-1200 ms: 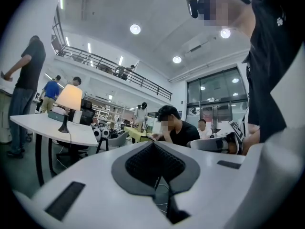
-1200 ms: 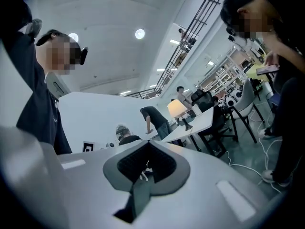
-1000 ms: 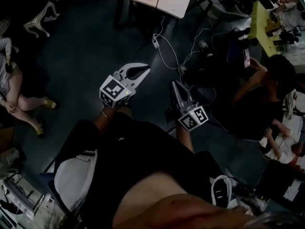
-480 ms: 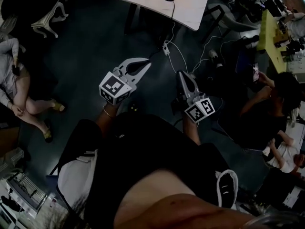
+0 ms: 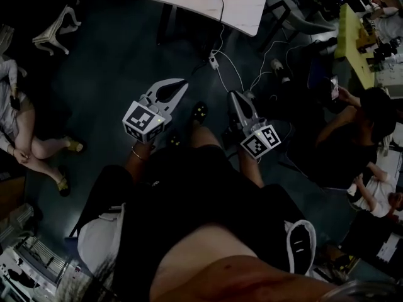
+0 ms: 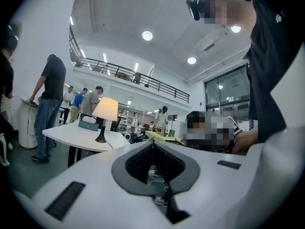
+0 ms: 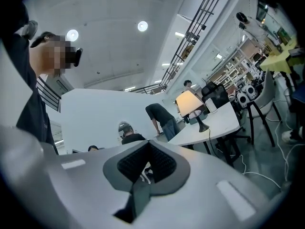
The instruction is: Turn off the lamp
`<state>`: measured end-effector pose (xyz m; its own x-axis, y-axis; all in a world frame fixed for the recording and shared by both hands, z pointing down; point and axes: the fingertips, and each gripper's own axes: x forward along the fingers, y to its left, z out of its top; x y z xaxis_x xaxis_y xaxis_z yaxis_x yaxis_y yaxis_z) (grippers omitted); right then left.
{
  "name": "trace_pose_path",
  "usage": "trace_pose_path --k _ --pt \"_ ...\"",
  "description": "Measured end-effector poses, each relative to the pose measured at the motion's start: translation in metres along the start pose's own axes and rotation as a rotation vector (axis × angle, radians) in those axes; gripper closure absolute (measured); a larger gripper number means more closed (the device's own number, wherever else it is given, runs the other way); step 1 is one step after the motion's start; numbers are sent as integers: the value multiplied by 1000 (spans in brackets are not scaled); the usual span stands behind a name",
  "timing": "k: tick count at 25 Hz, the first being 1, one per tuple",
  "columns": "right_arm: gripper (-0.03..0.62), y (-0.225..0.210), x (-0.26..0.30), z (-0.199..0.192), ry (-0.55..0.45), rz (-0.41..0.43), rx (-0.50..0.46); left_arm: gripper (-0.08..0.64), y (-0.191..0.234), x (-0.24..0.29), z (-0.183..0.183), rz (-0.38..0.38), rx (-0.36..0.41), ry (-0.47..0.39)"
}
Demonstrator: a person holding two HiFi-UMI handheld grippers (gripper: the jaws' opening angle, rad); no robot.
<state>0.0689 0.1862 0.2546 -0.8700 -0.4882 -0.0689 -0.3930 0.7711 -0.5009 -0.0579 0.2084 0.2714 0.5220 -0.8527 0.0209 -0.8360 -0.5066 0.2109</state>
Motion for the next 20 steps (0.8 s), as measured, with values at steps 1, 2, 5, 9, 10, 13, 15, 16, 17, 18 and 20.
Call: trace_pose_path --k 1,2,5,9,10,13,15,16,17,18,20 --pt "592 -2 -1 0 4 0 3 552 -1 1 0 -1 1 -3" --pt "591 -4 -1 1 8 -1 6 552 -2 3 2 -4 3 -7" --pt "591 -12 4 2 13 0 16 552 -1 7 8 0 2 -12" --pt "591 -17 24 1 6 45 40 552 16 9 10 41 7 -1" --pt "592 -18 29 2 4 56 49 552 19 8 10 53 11 4" --pt "591 -19 36 14 -12 77 59 552 23 15 14 60 23 17" --pt "591 -27 36 24 -25 79 53 552 23 30 19 53 20 20" --pt "592 -32 35 28 -29 75 49 552 23 38 22 48 21 16" --pt "591 -38 33 31 -30 69 45 552 22 48 24 38 27 12" --pt "592 -45 30 34 -31 59 44 552 19 57 26 21 36 10" --pt "592 -61 23 37 -37 35 60 552 11 77 29 -22 49 14"
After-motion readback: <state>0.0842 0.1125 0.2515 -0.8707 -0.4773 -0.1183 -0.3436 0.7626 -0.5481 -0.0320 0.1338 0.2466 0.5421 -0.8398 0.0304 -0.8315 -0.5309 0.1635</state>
